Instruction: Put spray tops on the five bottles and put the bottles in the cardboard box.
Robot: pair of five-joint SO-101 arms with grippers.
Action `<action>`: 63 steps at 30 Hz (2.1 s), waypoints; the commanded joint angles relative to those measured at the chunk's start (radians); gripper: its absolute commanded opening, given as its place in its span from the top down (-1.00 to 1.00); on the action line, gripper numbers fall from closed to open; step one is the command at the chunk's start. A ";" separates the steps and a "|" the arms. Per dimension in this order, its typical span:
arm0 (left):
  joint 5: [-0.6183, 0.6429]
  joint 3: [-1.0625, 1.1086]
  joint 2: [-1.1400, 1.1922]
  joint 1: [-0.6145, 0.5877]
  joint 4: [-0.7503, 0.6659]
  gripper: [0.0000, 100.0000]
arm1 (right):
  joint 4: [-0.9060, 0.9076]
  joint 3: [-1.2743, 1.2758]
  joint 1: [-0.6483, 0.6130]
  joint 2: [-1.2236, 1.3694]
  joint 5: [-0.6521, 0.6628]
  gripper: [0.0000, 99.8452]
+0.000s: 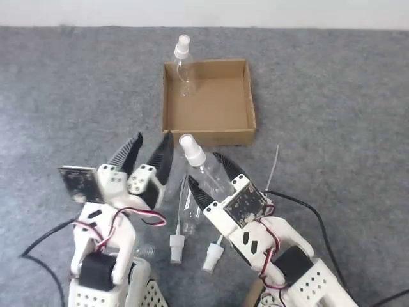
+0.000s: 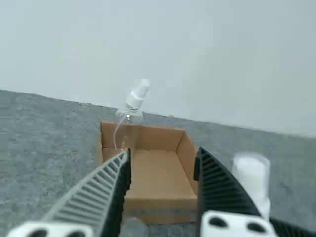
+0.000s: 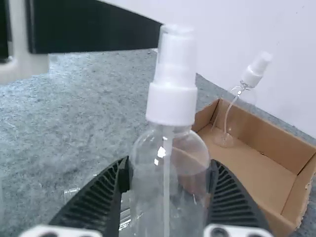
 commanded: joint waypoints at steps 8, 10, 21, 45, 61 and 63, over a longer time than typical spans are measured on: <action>-0.181 0.054 -0.017 0.201 -0.026 0.62 | -0.024 -0.018 0.004 -0.021 -0.015 0.75; -0.201 0.051 -0.017 0.222 0.000 0.62 | -0.024 -0.015 0.004 -0.021 -0.015 0.75; -0.201 0.036 -0.018 0.242 0.020 0.62 | -0.013 -0.008 0.010 -0.021 -0.011 0.75; -0.206 -0.002 -0.018 -0.259 -0.124 0.62 | -0.018 0.052 0.127 -0.021 -0.008 0.75; -0.206 0.220 -0.018 -0.560 -0.127 0.61 | -0.016 0.051 0.189 -0.021 -0.014 0.75; -0.206 0.246 -0.018 -0.559 -0.129 0.61 | -0.018 0.049 0.213 -0.021 -0.014 0.75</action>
